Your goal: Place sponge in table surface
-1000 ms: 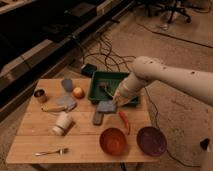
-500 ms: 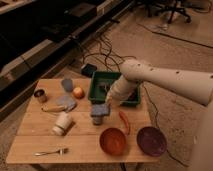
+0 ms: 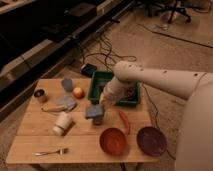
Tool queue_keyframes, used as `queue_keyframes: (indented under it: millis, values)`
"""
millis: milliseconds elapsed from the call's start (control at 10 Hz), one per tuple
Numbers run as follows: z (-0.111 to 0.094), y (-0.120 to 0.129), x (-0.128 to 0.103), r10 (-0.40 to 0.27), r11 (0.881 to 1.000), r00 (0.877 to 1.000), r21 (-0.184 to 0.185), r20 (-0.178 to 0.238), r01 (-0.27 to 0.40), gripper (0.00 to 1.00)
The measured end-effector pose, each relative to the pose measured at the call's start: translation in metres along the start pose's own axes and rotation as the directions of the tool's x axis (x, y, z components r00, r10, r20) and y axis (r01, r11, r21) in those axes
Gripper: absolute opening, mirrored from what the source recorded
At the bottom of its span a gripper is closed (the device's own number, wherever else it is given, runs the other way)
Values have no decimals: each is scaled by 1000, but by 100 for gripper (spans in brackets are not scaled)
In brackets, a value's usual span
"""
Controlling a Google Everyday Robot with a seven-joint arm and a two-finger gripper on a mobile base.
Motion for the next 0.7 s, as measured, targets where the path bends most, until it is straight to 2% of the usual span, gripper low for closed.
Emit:
queue_keyframes:
  millis: [500, 700]
  values:
    - [44, -10, -10, -11, 1000, 999, 16, -50, 12, 0]
    - [52, -9, -14, -23, 999, 998, 20, -57, 25, 0]
